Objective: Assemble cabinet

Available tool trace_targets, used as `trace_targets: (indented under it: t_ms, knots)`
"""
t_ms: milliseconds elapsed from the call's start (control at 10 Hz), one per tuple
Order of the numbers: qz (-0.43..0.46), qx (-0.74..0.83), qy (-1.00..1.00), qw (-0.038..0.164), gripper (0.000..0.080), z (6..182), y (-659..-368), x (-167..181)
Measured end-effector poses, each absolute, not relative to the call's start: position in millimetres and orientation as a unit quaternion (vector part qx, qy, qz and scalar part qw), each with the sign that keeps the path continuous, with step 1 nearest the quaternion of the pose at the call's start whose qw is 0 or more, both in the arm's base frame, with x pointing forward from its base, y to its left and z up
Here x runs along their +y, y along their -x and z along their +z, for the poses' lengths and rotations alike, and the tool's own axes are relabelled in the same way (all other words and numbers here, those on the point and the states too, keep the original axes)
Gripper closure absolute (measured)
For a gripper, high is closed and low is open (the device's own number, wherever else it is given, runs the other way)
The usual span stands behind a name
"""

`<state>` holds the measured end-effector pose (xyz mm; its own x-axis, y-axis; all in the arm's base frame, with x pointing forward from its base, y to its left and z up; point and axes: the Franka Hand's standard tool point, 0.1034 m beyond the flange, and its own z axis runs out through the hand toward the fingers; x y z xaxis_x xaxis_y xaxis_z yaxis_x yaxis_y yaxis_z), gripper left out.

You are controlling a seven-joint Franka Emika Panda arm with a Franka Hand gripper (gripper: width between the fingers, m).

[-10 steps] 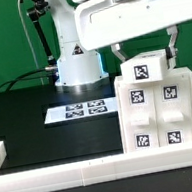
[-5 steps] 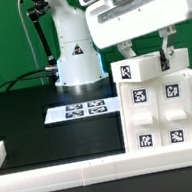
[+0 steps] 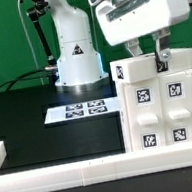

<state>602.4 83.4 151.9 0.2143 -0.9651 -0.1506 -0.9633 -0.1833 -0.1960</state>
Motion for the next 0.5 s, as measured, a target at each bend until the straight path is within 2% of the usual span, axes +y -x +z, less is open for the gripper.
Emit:
trace_targets:
  t_ms: [500]
  knots:
    - [0.017,0.751,0.648,0.129,0.0242,150.5,-602.2,82.7]
